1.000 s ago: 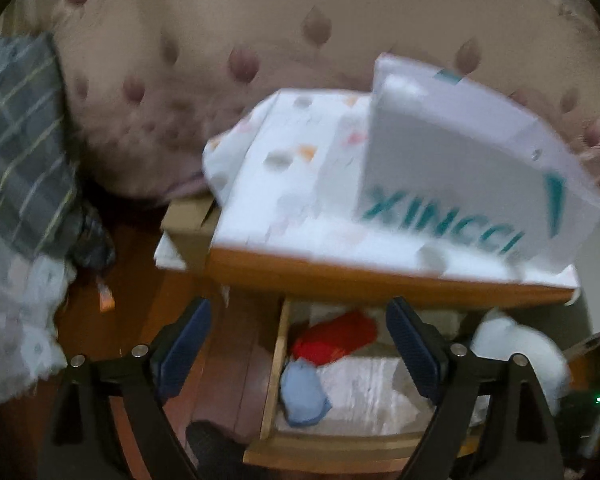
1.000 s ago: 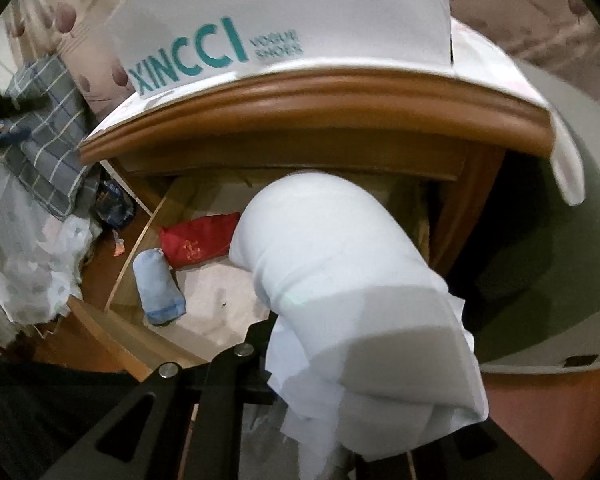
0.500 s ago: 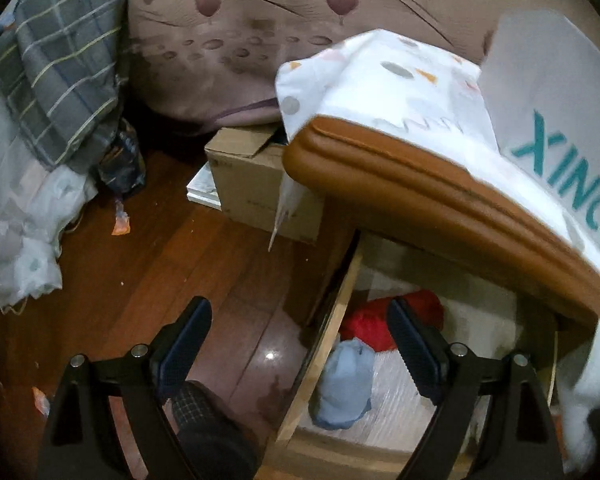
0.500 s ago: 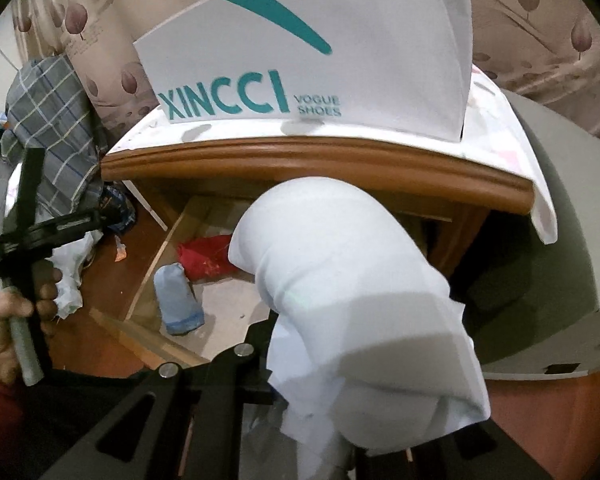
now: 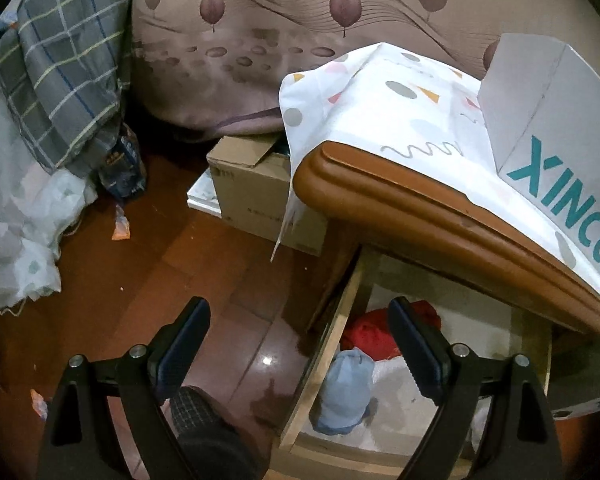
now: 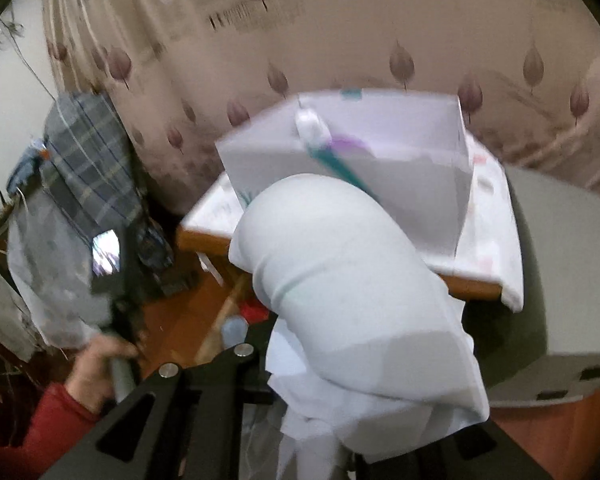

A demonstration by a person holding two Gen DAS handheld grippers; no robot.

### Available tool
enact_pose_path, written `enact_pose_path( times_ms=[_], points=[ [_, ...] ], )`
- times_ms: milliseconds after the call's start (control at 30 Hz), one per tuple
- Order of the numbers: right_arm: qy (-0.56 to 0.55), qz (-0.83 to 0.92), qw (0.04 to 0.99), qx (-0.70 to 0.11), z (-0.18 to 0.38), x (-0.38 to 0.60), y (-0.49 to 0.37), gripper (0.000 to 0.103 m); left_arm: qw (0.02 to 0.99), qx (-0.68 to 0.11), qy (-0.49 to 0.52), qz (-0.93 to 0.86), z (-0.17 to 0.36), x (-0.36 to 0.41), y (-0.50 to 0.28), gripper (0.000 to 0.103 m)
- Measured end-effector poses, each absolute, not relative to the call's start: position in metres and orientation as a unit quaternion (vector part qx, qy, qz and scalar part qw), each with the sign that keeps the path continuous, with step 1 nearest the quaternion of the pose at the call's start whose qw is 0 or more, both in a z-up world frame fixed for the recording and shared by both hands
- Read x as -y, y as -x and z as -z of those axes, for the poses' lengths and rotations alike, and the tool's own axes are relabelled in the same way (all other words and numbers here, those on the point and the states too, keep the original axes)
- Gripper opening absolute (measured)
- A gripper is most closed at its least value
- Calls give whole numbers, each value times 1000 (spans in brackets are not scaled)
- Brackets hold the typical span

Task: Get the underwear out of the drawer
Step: 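Lower the white garment into the shoe box and open the right gripper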

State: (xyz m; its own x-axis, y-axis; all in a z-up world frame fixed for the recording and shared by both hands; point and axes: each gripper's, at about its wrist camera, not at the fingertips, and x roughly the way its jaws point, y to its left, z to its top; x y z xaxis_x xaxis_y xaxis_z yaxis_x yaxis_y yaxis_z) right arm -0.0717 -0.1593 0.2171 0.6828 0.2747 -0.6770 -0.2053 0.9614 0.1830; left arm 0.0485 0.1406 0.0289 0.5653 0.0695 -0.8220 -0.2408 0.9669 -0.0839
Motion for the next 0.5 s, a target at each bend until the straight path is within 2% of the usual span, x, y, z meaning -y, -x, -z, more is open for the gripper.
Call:
enact_pose_path(
  times_ms=[300,500],
  points=[
    [-21,-106,945,-308,-315,169,13,11,880,-458,90,-86,-31,-142,-49,89],
    [-8,-65,942,-329,-319,181,-63,11,882,-455,81,-96,-32,-146,-48,89]
  ],
)
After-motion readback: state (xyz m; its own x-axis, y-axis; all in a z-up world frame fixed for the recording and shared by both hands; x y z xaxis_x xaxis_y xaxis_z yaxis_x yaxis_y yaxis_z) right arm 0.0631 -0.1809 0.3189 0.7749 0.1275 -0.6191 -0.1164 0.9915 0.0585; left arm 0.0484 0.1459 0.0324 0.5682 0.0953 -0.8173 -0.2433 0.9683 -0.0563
